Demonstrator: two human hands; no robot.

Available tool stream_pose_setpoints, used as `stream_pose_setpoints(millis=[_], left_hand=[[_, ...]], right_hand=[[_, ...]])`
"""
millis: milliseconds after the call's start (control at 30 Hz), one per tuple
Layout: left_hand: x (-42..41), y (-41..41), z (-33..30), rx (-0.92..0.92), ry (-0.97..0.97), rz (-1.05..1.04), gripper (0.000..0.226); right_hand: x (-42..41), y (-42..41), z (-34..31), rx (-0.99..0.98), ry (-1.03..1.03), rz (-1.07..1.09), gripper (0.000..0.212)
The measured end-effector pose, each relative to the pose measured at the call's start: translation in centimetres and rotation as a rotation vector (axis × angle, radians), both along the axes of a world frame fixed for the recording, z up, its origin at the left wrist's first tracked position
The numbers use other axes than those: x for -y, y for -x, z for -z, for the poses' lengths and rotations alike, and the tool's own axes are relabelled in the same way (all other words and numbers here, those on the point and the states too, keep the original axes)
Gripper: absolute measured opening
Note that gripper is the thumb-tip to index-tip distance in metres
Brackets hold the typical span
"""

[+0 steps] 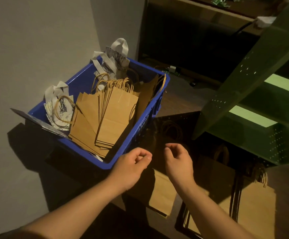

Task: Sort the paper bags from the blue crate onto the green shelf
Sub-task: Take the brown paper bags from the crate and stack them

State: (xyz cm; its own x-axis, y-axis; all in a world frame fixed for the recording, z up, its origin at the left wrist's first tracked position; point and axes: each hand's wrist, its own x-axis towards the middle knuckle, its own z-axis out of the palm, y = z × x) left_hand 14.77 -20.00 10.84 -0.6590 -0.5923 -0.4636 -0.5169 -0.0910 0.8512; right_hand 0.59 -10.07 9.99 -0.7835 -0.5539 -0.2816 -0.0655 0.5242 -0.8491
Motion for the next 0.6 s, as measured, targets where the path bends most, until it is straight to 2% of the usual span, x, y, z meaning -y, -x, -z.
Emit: stream_pose_setpoints(millis=[100,233,333,400,467,600], left_hand=[[0.8,0.6,-2.4,-0.171,-0.242,-0.124,0.014],[3.2,0.6,-4.7,-0.276,-0.228,-0.159,0.017],[6.2,0.3,-5.3,-0.279,-0.185,-0.285,0.014],[8.5,0.2,-4.7,-0.168,-0.044,-0.358,0.013],[10.9,0.0,-3.5,0.021,0.153,-0.369,0.018],[14.8,-0.2,-1.0,0.457,0.377,-0.170,0.062]], right_hand=[[2.1,0.1,-2.6,-0.005,0.109,-0.030,0.014],[5.2,-0.1,-5.3,0.026,0.213,-0.058,0.011],[7.4,-0.4,-6.1,0.061,0.220,-0.103,0.011],[8.7,-0.7,-6.5,0.098,0.219,-0.119,0.011],[9.6,-0.8,-6.6,0.124,0.217,-0.128,0.010],[10.9,-1.2,-6.6,0.154,0.210,-0.138,0.010]])
